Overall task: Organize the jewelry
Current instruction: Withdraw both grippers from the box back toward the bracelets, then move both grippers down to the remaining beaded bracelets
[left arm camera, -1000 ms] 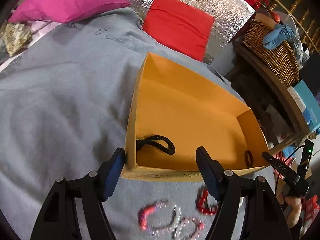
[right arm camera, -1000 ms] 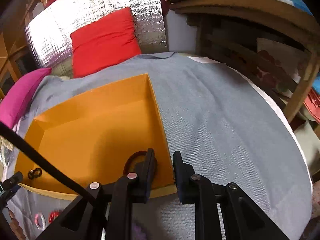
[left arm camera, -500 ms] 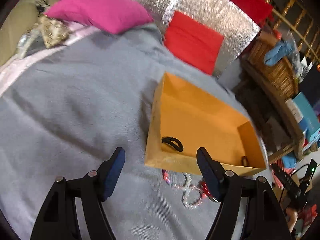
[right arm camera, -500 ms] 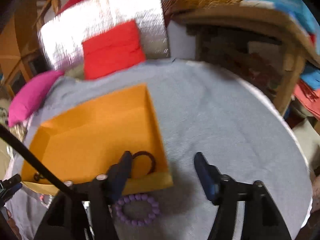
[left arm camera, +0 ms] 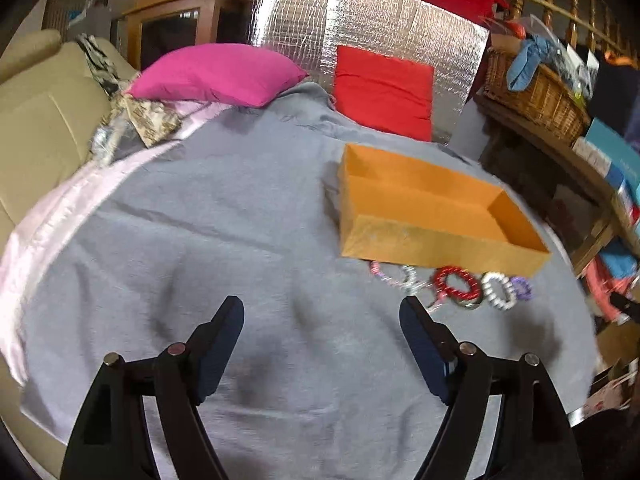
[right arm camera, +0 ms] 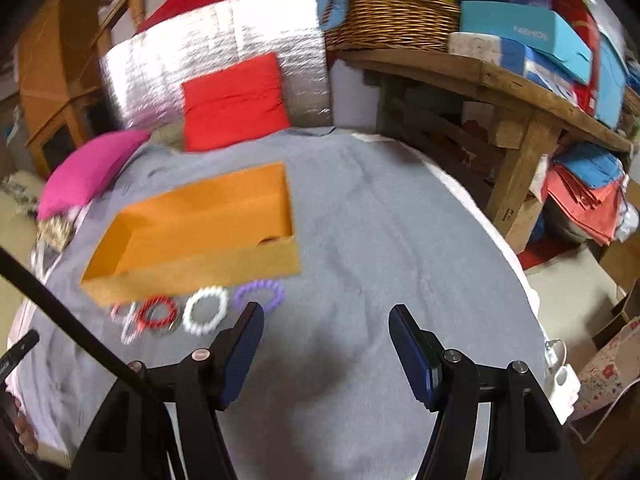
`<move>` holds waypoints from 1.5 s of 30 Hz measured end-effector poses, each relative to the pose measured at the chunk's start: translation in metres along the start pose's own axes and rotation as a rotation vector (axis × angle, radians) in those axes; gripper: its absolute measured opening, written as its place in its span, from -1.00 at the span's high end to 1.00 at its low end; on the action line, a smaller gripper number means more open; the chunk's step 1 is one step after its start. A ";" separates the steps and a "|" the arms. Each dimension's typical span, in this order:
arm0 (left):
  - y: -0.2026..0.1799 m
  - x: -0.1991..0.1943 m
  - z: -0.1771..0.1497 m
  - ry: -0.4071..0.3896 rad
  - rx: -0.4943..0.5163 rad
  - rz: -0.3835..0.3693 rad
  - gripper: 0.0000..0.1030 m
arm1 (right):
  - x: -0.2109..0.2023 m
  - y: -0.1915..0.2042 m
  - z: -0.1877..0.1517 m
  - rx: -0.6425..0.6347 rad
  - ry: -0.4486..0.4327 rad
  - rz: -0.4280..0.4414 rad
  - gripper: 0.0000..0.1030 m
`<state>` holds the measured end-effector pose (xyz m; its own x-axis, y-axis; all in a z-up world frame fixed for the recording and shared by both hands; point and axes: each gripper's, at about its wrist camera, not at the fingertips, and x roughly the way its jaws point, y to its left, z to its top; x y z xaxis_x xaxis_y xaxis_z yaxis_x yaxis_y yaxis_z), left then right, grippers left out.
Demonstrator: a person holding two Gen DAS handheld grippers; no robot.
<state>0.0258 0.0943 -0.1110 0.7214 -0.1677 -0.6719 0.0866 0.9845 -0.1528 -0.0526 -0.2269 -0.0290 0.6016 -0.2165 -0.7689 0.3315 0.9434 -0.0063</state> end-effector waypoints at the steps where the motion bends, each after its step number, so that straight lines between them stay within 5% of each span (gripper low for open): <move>1: 0.001 -0.001 0.000 -0.005 0.015 0.023 -0.57 | -0.002 0.007 -0.003 -0.016 0.009 0.010 -0.33; 12: 0.013 0.004 0.005 -0.043 0.080 0.138 -0.66 | 0.026 0.073 -0.021 -0.147 0.085 0.170 -0.33; 15: 0.010 0.014 0.000 -0.004 0.120 0.106 -0.66 | 0.036 0.072 -0.019 -0.138 0.095 0.220 -0.33; 21: -0.009 0.028 -0.003 0.038 0.148 -0.003 -0.66 | 0.058 0.048 -0.015 -0.121 0.108 0.302 -0.01; 29: -0.065 0.055 -0.003 0.088 0.249 -0.115 -0.66 | 0.101 -0.004 -0.005 0.002 0.148 0.274 0.28; 36: -0.089 0.076 0.004 0.143 0.240 -0.159 -0.66 | 0.141 0.001 0.005 -0.010 0.223 0.265 0.46; 45: -0.049 0.103 0.014 0.188 0.140 -0.007 -0.48 | 0.131 0.043 0.003 -0.031 0.238 0.534 0.49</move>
<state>0.1052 0.0297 -0.1624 0.5811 -0.1685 -0.7962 0.1953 0.9786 -0.0645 0.0430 -0.2152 -0.1277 0.4981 0.3497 -0.7935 0.0038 0.9142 0.4052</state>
